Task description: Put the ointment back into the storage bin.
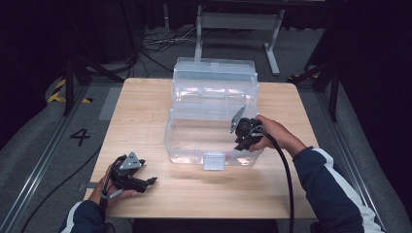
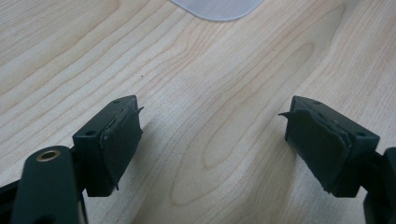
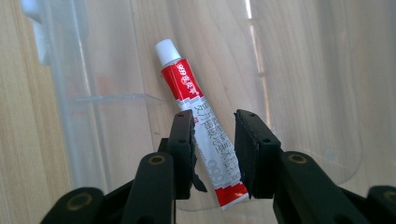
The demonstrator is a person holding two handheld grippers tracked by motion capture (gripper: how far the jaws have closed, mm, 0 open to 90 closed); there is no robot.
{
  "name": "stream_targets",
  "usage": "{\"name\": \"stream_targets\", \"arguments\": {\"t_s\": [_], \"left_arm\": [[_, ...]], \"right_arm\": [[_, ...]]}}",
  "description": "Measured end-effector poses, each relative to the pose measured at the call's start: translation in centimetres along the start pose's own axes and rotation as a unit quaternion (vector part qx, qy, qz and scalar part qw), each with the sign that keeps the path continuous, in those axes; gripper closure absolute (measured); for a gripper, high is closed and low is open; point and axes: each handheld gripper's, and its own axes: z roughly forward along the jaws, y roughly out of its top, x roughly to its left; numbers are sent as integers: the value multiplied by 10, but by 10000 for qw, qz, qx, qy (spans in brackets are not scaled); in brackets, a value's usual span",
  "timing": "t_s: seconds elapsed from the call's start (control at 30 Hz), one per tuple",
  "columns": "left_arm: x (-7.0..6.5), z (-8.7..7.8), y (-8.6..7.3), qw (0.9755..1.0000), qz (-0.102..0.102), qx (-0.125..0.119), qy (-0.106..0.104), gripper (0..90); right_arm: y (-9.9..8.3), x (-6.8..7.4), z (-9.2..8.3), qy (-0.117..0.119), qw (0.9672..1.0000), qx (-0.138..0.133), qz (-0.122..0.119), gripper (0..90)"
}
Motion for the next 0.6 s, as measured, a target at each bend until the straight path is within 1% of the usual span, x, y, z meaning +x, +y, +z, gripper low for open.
{"name": "stream_targets", "arguments": {"t_s": [0.1, 0.13, 0.27, 0.3, 0.33, 0.43, 0.47, 0.5, 0.57, 0.6], "left_arm": [[0, 0, 0, 10000, -8, -2, -1, 186], [0, 0, 0, 10000, -10, -3, -1, 186], [0, 0, 0, 10000, -12, -3, -1, 186], [0, 0, 0, 10000, -12, -3, -1, 186], [0, 0, 0, 10000, -10, -2, 0, 186], [0, 0, 0, 10000, -16, 1, 4, 186], [0, 0, 0, 10000, -16, 1, 4, 186], [0, 0, 0, 10000, -8, 2, 6, 186], [0, 0, 0, 10000, -11, 3, 4, 186], [0, 0, 0, 10000, -12, -3, 1, 186]], "right_arm": [[-5, 0, -7, -54, 9998, -191, 96, 671], [-8, 0, -10, -82, 9995, -298, 96, 667], [-18, 2, -21, -186, 9972, -673, 270, 664], [-18, 2, -21, -186, 9972, -673, 270, 664], [-22, 3, -24, -218, 9961, -808, 266, 660], [-27, 4, -28, -297, 9946, -966, 221, 658], [-27, 4, -28, -297, 9946, -966, 221, 658], [-29, 4, -29, -332, 9937, -1055, 197, 657], [-33, 6, -33, -412, 9917, -1194, 239, 667], [-34, 7, -35, -451, 9907, -1263, 210, 670]]}}
